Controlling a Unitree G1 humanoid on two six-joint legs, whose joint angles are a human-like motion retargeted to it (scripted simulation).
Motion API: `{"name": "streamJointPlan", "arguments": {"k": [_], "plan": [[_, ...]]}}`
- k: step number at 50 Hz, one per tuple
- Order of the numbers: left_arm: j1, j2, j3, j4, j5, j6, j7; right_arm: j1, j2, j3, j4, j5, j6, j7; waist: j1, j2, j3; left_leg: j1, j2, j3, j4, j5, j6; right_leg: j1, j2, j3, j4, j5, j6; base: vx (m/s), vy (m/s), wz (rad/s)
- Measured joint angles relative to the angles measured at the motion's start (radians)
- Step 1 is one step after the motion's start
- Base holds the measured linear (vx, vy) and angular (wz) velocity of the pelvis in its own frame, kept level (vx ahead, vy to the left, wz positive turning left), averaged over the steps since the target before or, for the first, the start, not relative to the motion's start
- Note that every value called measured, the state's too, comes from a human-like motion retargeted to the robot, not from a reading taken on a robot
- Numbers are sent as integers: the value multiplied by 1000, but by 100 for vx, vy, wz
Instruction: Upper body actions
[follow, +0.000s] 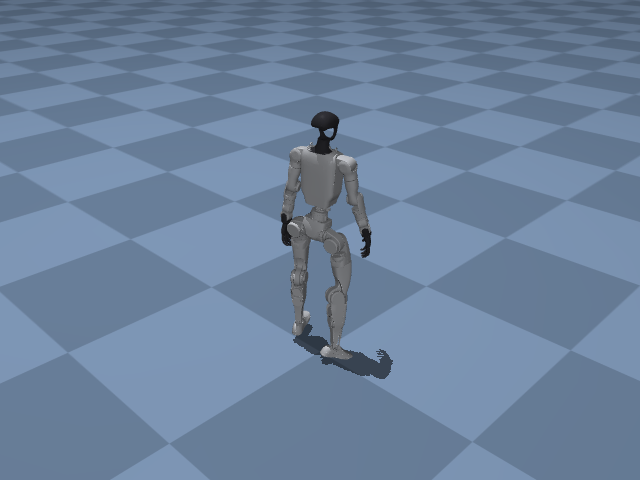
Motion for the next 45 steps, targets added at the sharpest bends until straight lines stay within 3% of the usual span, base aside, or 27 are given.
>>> {"name": "streamJointPlan", "arguments": {"k": [7,13,15,20,22,26,30,34,38,45], "plan": [[-74,23,-48,91,-14,19,23,-5,14,19,-61,85,-48,11,7,42,15,5,3,25,-4,-30,31,-60,-7,7,73,99,-76,8,26,-29],[-115,34,-51,110,-37,34,5,-6,15,82,20,-29,-20,-56,13,71,47,-3,36,58,-10,-45,52,-122,2,-88,151,130,-126,-2,13,-43],[-115,35,-51,93,-31,26,-2,2,8,111,56,-109,-7,-127,8,73,52,-8,40,63,-11,-47,56,-133,15,-93,169,84,-103,-1,2,-11],[-119,42,-56,77,-17,13,11,34,4,137,223,-262,39,-337,-20,45,56,-24,9,48,-12,-47,66,-166,79,111,218,-35,75,-2,-1,19],[-117,42,-53,81,-20,14,14,48,5,117,276,-234,42,-336,-31,38,53,-28,1,35,-11,-45,68,-158,98,154,209,-68,111,0,-3,33],[-108,35,-35,92,-34,19,13,87,10,33,349,-70,65,-209,-51,15,45,-34,-25,11,-13,-42,70,-143,159,311,168,-132,129,1,-6,33],[-84,20,-18,103,-53,20,15,125,14,-27,349,97,93,-115,-69,4,32,-33,-41,-10,-12,-39,66,-117,198,354,103,-172,50,0,-6,19],[-56,2,-8,117,-54,25,11,115,17,-36,349,145,93,-66,-18,-14,13,-29,-48,42,-16,-44,56,-70,181,125,12,-198,-33,-3,-7,-72],[-40,-10,-23,125,-47,27,7,81,26,1,307,68,89,-55,4,-18,25,-7,-51,60,-12,-42,45,-59,192,207,-23,-183,-41,-6,-8,-41],[-25,-34,-59,99,-15,37,28,46,53,79,154,-61,52,-42,-47,5,3,-12,-37,37,-2,-15,24,-32,220,178,-74,-188,-81,-9,-11,29]]}}
